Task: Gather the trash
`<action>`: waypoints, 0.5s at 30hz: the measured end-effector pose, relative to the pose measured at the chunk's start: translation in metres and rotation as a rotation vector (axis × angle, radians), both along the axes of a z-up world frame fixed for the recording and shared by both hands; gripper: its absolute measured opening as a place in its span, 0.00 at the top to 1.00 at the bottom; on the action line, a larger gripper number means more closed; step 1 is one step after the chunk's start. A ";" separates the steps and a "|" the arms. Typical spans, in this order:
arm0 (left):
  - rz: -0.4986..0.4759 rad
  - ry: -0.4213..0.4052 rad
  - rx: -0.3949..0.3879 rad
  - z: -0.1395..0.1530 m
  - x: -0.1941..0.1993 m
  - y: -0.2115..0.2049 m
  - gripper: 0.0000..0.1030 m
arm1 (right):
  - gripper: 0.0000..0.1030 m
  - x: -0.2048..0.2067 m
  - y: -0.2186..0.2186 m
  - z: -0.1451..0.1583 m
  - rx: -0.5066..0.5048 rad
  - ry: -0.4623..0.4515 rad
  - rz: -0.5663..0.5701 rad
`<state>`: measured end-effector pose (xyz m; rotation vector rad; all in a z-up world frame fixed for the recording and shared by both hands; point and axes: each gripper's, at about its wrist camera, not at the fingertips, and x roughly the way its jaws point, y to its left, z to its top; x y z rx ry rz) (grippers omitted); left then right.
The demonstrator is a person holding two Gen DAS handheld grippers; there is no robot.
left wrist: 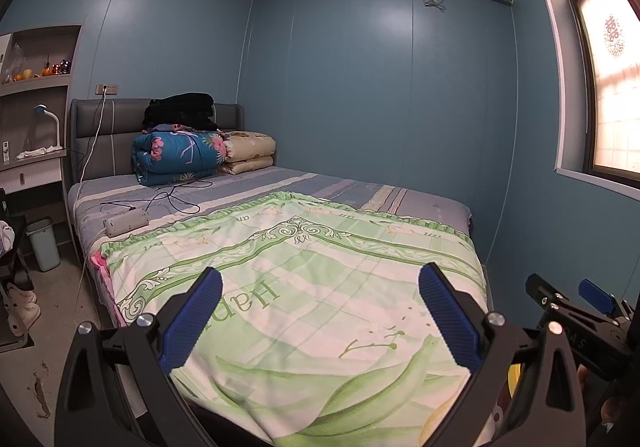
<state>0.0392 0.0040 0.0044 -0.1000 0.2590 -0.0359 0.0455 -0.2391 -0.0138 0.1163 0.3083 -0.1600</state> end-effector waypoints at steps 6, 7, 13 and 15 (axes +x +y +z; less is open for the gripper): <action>-0.002 0.003 -0.001 0.000 0.000 0.000 0.08 | 0.08 0.002 0.001 -0.003 0.004 0.012 -0.001; -0.005 0.000 -0.002 -0.001 0.000 0.000 0.08 | 0.08 0.002 0.000 -0.004 0.005 0.014 -0.001; -0.016 0.023 -0.018 -0.002 0.003 0.001 0.08 | 0.08 0.003 0.000 -0.005 0.010 0.023 0.001; -0.019 0.029 -0.018 -0.003 0.005 0.001 0.08 | 0.08 0.003 -0.001 -0.005 0.011 0.023 -0.001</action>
